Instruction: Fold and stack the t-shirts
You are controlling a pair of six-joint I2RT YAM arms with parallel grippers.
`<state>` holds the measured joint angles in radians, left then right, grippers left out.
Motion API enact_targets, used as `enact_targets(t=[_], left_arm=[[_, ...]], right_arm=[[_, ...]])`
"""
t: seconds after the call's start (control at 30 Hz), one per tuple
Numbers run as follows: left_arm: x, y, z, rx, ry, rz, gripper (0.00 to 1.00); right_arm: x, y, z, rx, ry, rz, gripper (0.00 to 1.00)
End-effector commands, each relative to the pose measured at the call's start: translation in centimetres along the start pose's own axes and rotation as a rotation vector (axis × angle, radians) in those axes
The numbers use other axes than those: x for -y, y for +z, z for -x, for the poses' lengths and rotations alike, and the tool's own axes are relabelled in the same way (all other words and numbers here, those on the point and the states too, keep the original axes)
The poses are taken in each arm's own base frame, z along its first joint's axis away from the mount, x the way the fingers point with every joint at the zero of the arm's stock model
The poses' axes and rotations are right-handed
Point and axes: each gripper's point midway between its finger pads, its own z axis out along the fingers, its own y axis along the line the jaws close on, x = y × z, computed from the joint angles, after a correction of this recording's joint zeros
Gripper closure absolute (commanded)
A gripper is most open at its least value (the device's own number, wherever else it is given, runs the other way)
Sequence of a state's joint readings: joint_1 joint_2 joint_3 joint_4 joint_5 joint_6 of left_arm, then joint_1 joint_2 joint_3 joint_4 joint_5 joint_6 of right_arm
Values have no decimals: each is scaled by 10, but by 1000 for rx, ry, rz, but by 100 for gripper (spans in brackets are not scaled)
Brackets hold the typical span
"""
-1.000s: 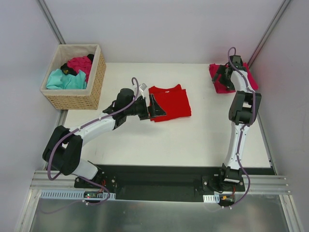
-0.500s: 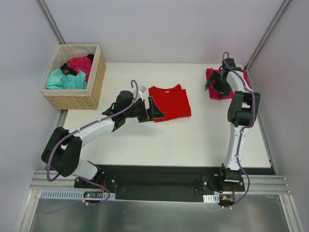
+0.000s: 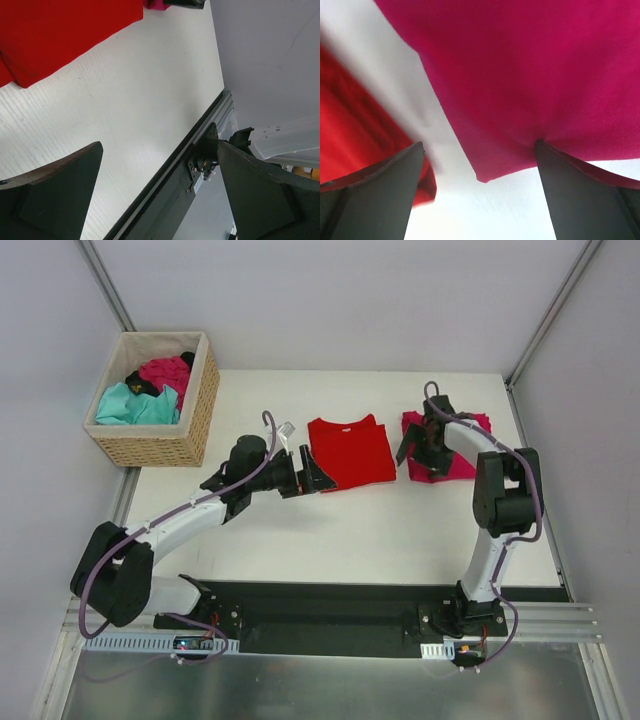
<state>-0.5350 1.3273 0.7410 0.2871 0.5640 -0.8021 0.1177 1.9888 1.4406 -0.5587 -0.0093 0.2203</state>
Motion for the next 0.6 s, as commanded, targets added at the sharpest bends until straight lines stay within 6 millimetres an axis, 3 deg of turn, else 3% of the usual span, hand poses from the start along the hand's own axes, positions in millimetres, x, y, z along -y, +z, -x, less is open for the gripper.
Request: enact_targets(t=[0.0, 0.03, 0.13, 0.17, 0.27, 0.43, 0.57], left_arm=[[9, -13, 4, 51, 18, -14, 1], [13, -16, 5, 62, 24, -18, 1], [13, -24, 1, 75, 24, -6, 1], [12, -26, 0, 82, 24, 0, 1], [17, -35, 0, 104, 30, 0, 1], [29, -49, -3, 134, 48, -5, 1], [31, -53, -3, 145, 56, 12, 1]], right_arm=[[-8, -13, -47, 1, -15, -11, 3], [-5, -8, -67, -31, -22, -11, 4], [-18, -12, -89, -31, -62, 15, 3], [-13, -10, -98, -38, -67, -5, 3], [-18, -17, -109, -28, -94, 2, 3], [-18, -48, -99, 42, -118, 8, 3], [-25, -103, -64, 200, -140, 31, 4]])
